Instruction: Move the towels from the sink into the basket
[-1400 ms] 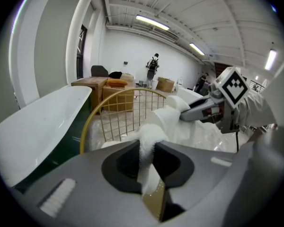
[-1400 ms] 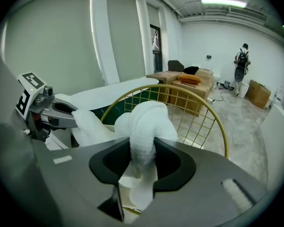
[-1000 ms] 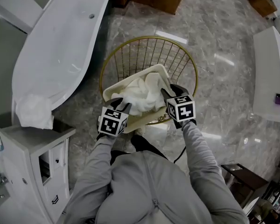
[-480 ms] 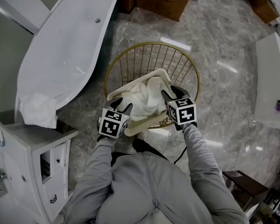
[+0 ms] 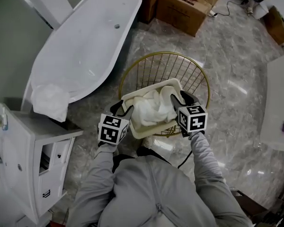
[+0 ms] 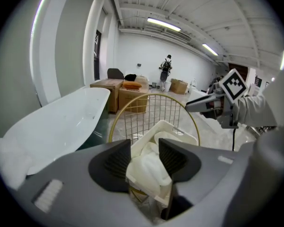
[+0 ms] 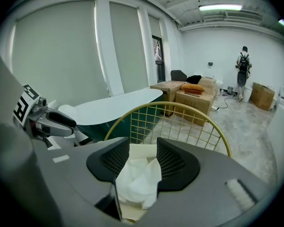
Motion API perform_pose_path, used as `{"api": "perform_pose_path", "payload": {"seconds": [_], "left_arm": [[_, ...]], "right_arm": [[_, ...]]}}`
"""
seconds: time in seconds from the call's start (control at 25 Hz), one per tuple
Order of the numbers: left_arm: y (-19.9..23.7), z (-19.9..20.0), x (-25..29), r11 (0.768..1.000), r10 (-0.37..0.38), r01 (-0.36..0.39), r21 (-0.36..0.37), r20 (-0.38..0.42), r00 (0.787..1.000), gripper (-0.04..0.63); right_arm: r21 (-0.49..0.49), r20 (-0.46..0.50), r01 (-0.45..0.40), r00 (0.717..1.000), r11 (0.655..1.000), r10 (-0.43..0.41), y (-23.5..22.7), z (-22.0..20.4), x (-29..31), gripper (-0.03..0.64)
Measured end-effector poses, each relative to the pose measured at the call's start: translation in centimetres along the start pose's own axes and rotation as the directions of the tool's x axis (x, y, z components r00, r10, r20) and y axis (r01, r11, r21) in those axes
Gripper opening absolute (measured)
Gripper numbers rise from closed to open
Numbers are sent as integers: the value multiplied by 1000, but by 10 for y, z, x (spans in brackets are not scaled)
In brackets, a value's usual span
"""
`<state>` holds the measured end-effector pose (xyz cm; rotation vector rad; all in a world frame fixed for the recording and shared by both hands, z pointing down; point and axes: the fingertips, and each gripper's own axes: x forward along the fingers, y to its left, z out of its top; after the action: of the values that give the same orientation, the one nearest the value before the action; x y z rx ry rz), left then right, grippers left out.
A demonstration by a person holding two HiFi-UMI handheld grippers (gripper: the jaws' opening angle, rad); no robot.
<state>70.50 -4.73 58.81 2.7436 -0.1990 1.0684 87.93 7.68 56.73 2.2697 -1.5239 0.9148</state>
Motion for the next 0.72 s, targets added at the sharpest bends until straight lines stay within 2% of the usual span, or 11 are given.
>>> {"api": "perform_pose_path", "payload": {"seconds": [0.16,0.28,0.4,0.52,0.72], "left_arm": [[16,2,-39,998,55,-53,-24,64,996,230],[27,10,-74,995,93,-87,-43,145,985,230],[30,26,-111,993,111,-98,-62,269,957,230],[23,45,-145,996,86,-73,-47,387,918,230],[6,66,-186,999,6,-23,27,494,869,230]], "right_arm": [[14,68,-9,998,1000,8,19,17,-14,161],[51,146,-6,989,999,-1,32,34,-31,161],[79,237,24,971,997,-42,42,50,-58,161],[112,322,76,941,991,-108,52,60,-91,161],[170,415,167,882,971,-224,70,64,-148,161]]}}
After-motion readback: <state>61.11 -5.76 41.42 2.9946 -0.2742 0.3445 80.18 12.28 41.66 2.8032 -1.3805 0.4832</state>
